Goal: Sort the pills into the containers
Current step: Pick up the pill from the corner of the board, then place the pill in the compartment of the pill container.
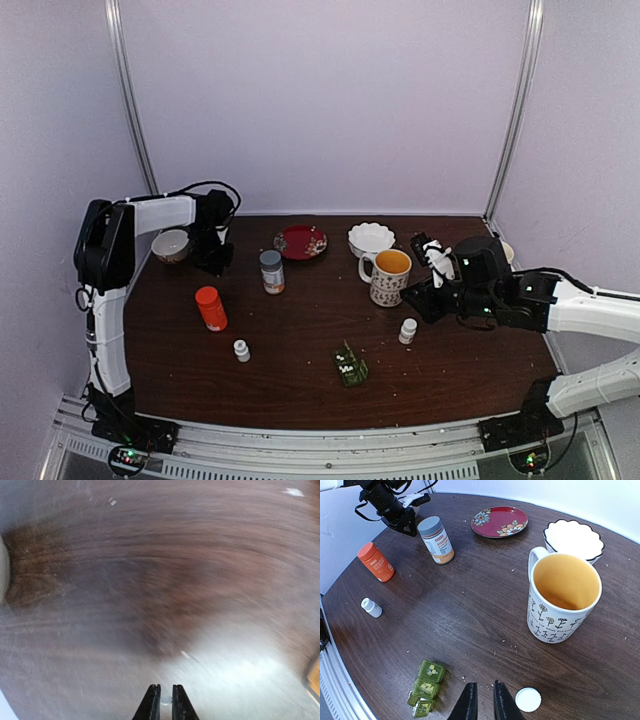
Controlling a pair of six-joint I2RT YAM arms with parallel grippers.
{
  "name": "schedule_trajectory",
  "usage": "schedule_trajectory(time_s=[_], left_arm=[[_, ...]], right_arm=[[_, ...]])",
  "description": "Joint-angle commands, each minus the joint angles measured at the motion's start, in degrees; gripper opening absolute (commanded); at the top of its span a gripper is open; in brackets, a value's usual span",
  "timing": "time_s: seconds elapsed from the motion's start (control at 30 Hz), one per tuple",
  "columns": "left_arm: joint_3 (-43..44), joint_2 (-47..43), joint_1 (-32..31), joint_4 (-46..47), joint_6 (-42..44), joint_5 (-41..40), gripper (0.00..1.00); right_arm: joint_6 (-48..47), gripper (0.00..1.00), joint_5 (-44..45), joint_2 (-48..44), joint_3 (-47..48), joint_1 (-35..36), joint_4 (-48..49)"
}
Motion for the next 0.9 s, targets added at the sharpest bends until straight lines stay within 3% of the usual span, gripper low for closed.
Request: schedule_trajectory(time_s=[0.0, 0.5, 0.87], left_arm=[[2.52, -6.76, -2.67, -2.95, 0.69, -0.61, 0.10], [1.05, -17.56, -20.00, -4.50, -2.59, -0.05, 0.10], [-3.72, -16.46, -34.38, 5.41, -6.21, 3.61, 0.09]], right_arm=[[-0.24, 0.13, 0.51, -0.34, 0.10, -0.36, 1.75], [-0.68, 0.13, 0.03, -2.12, -1.26, -0.35, 3.06], [-0.96, 0.14, 0.47, -5.15, -3.03, -0.36, 2.85]])
